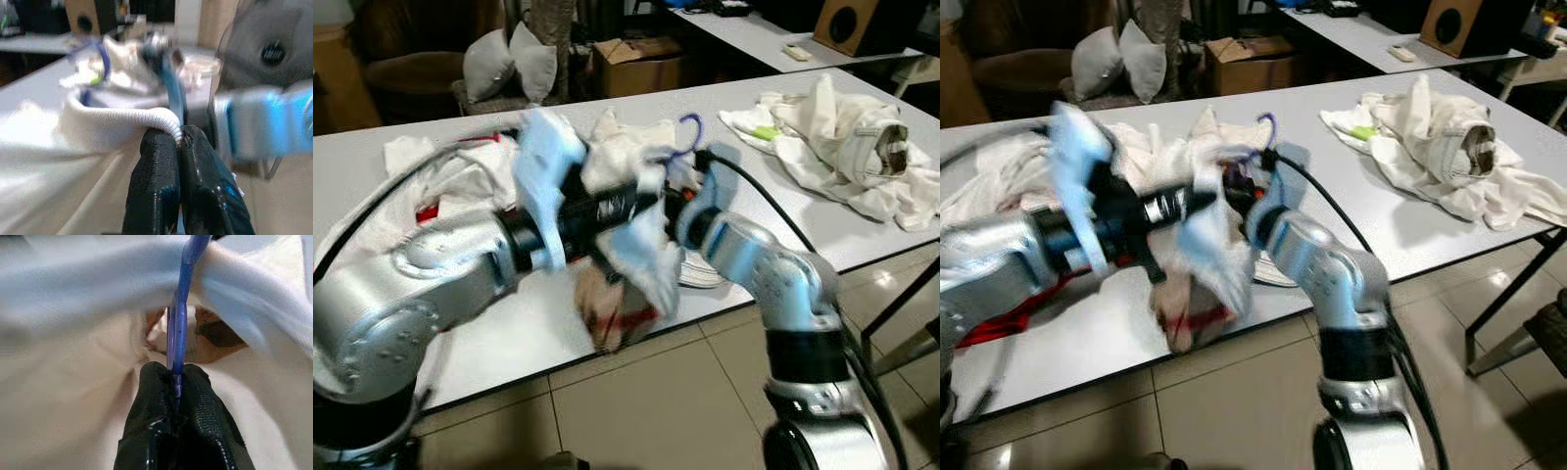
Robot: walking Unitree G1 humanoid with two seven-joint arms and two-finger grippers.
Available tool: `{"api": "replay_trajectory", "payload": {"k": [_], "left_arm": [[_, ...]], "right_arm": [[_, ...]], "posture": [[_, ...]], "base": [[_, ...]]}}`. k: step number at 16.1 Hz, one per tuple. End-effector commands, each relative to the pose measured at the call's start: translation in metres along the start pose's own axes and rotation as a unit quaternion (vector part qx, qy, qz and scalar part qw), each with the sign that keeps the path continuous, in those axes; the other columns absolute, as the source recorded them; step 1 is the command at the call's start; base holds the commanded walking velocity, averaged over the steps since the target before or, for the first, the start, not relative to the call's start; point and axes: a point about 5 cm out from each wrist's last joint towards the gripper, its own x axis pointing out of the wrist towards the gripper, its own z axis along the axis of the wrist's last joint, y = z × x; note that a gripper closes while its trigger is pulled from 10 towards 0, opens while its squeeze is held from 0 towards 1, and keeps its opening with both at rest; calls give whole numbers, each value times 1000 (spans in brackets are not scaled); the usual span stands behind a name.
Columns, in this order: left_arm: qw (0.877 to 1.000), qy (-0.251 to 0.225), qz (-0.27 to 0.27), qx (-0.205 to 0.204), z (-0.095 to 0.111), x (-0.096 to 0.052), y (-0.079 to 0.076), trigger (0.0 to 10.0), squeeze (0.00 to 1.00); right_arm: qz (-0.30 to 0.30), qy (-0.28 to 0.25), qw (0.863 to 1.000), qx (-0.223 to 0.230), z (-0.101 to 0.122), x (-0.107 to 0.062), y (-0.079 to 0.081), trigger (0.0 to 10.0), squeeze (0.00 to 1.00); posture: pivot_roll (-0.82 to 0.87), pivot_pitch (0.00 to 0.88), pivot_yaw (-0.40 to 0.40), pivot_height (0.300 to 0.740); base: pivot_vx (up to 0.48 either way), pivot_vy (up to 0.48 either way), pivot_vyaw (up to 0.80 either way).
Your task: Hang hanger
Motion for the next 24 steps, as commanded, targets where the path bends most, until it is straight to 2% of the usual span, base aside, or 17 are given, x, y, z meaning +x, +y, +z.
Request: {"api": "replay_trajectory", "payload": {"k": [1,2,3,4,5,6,7,9,11,15,16,17,18,19,20,22,24], "left_arm": [[1000,15,7,2,-5,3,-1,0,0],[1000,3,7,-19,-4,7,-3,2667,0],[1000,-1,2,-29,-3,12,-7,7922,0],[1000,-2,0,-31,-3,12,-8,7922,0],[996,-41,-34,-69,4,12,-13,10000,1000],[994,-55,-59,-81,8,10,-17,10000,1000],[995,-41,-63,-72,7,7,-17,10000,1000],[996,20,-66,-48,-6,0,-18,10000,1000],[996,35,-74,-42,-10,-4,-21,10000,1000],[996,50,-70,-29,-10,-9,-20,10000,1000],[998,34,-54,-19,-7,-13,-16,10000,1000],[999,16,-48,-18,-3,-16,-13,10000,1000],[999,-6,-45,-22,2,-19,-10,10000,600],[999,-12,-45,-23,4,-21,-10,10000,63],[999,-18,-43,-20,6,-23,-9,10000,0],[1000,-13,-3,-14,5,-30,1,10000,0],[1000,-8,8,-9,3,-33,4,10000,0]], "right_arm": [[14,-19,1000,6,10,1,5,10000,0],[28,-23,999,13,12,3,12,10000,0],[37,-22,999,15,11,6,16,10000,0],[39,-21,999,15,11,7,17,10000,0],[41,-19,999,17,10,8,18,10000,0],[41,-19,999,18,10,8,18,10000,0],[40,-19,999,19,10,8,17,10000,0],[39,-21,999,24,12,9,15,10000,0],[40,-20,999,21,12,9,15,10000,0],[66,-32,997,27,15,8,19,10000,0],[81,-50,995,39,21,6,23,10000,0],[77,-55,995,30,23,6,22,10000,0],[71,-53,996,28,23,7,21,10000,0],[62,-52,997,19,23,7,19,10000,0],[53,-54,997,16,23,9,16,10000,0],[59,-68,996,0,25,7,14,10000,0],[59,-71,996,-10,24,6,12,10000,0]], "posture": [[3,0,15,740],[3,0,15,740],[9,0,14,740],[9,0,14,740],[8,0,15,740],[8,0,15,740],[10,0,17,740],[10,0,17,740],[15,0,16,740],[17,0,15,740],[16,0,16,740],[16,0,16,740],[16,0,14,740],[18,0,12,740],[21,0,12,740],[21,0,12,740],[21,0,12,740]], "base": [[0,0,0],[0,0,0],[0,0,0],[0,0,0],[0,0,0],[0,0,0],[0,0,0],[0,0,0],[0,0,0],[0,0,0],[0,0,0],[0,0,0],[0,0,0],[0,0,0],[0,0,0],[0,0,0],[0,0,0]]}}
